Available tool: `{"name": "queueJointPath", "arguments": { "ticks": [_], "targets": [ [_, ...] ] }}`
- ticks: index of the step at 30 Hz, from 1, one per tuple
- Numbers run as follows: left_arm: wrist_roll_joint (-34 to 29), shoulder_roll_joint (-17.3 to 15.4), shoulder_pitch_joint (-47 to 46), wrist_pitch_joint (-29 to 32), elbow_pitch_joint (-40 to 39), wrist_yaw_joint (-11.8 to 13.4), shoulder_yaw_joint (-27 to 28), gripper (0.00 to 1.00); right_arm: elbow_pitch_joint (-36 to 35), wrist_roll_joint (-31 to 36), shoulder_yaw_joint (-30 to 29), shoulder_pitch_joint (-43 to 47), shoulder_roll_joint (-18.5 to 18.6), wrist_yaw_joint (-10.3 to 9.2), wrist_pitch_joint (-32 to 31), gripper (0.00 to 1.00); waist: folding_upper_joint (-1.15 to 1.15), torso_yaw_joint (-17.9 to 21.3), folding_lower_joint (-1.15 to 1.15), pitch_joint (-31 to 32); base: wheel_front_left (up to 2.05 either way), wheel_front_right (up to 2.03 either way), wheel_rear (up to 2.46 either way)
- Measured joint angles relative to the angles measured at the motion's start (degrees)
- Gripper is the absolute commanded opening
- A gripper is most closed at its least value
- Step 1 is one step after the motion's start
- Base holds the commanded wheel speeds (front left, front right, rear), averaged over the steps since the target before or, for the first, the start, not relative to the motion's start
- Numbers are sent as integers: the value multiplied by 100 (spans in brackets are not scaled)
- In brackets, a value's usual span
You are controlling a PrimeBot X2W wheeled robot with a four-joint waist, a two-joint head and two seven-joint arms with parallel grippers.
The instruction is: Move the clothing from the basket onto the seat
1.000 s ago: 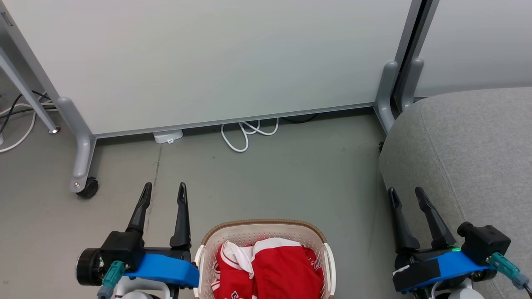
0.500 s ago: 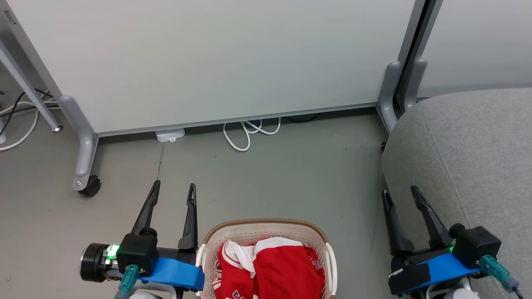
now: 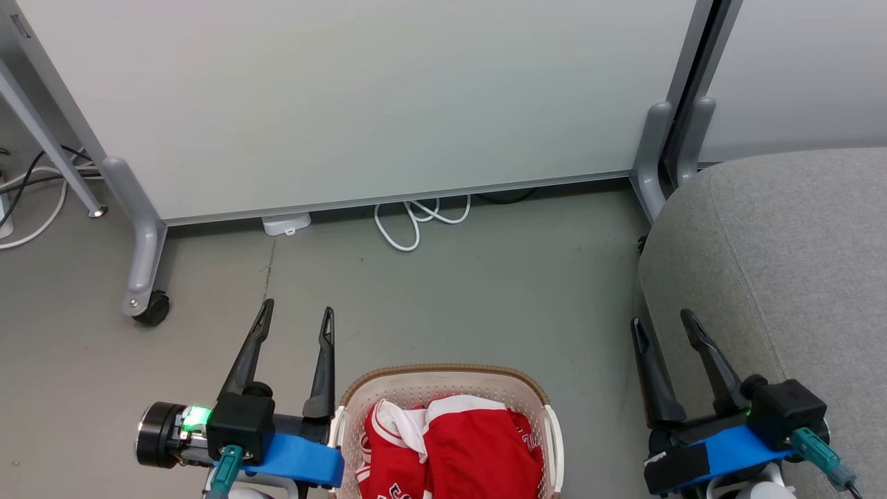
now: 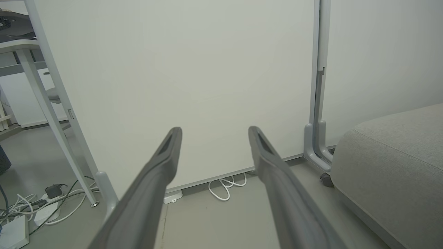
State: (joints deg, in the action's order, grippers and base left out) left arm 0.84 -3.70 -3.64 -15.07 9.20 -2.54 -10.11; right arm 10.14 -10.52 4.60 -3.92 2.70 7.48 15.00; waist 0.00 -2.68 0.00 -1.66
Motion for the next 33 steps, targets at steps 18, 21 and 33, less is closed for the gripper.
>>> {"name": "queueJointPath", "arguments": {
  "ticks": [18, 21, 33],
  "targets": [
    [-53, -170, -600, -1, 412, -315, -271, 100, -30, -12, 13, -240, 2, 0, 3, 100, 0, 83, 0, -316, 0, 0, 0],
    [-98, -283, -895, -1, 654, -388, -455, 100, -56, -16, 2, -326, 2, 0, 3, 100, 0, 127, 0, -500, 0, 0, 0],
    [-52, -883, -2179, -1, 1828, -491, -2024, 100, -174, -37, -15, -855, 5, 0, 4, 100, 0, 407, 0, -1494, 0, 0, 0]
  ]
}}
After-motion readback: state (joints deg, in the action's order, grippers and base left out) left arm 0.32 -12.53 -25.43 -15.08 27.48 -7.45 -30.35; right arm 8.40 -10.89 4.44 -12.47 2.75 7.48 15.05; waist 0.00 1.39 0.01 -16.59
